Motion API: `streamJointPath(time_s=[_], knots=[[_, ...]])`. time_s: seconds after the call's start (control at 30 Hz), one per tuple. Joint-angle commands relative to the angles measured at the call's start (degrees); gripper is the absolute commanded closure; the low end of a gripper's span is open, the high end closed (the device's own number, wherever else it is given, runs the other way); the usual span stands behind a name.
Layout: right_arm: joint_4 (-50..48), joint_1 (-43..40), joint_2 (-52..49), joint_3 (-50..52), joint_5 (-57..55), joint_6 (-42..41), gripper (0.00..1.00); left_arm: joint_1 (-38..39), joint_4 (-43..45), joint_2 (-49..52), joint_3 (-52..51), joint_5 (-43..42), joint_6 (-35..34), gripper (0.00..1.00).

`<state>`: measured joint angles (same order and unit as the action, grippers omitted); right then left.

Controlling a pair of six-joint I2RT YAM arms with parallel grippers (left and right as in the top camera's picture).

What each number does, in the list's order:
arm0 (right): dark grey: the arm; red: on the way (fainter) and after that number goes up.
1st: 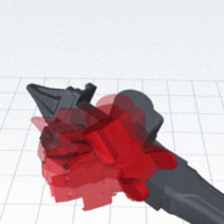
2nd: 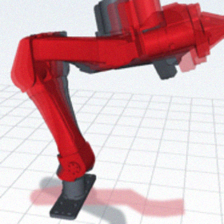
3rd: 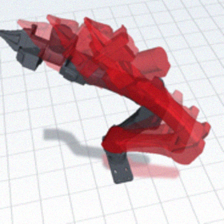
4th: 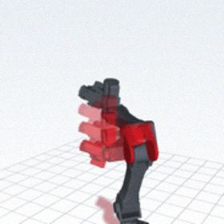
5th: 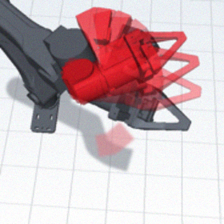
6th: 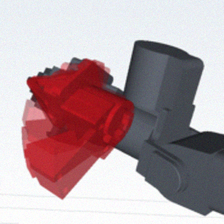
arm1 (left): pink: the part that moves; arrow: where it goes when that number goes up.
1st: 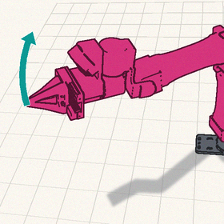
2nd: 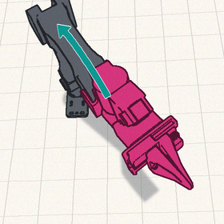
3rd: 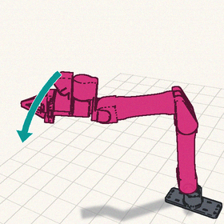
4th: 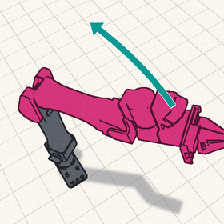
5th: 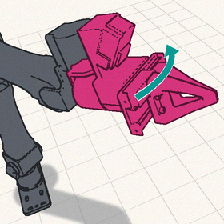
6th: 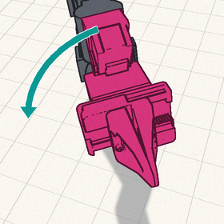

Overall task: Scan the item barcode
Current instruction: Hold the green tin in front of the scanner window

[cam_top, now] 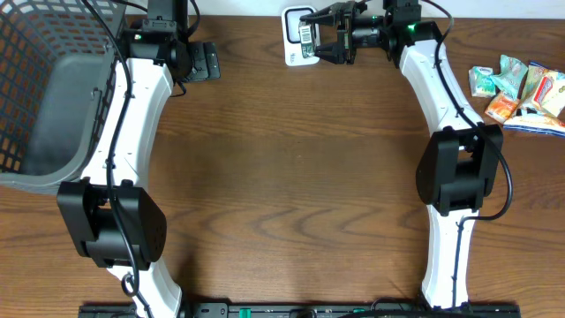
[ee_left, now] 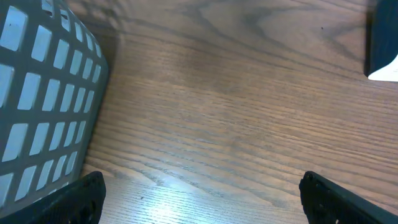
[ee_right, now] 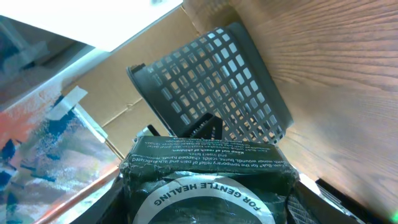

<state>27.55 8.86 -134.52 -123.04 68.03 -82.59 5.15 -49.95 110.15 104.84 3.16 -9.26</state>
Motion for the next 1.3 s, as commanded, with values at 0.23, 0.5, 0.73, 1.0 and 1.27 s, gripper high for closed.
streamJointPath(time_s=[0.23,0.5,0.73,1.0,1.27], knots=[[-0.2,1.0,1.1,-0.3,-0.2,1.7,0.55,0.0,-0.2,-1.2,0.7,0.5,-0.9,0.02],[-0.3,2.0,1.1,-0.3,-1.4,4.0,0.55,0.0,-0.2,-1.2,0.7,0.5,-0.9,0.02],[-0.4,2.9,1.1,-0.3,-14.4,14.1,0.54,0.0,-0.2,-1.2,0.7,0.5,-0.9,0.02],[-0.4,7.8,1.1,-0.3,-44.7,31.9,0.56,0.0,-0.2,-1.2,0.7,0.5,-0.9,0.02],[-2.8,14.7,0.3,-0.3,-87.3,40.6,0.65,0.0,-0.2,-1.2,0.7,0.5,-0.9,0.02]])
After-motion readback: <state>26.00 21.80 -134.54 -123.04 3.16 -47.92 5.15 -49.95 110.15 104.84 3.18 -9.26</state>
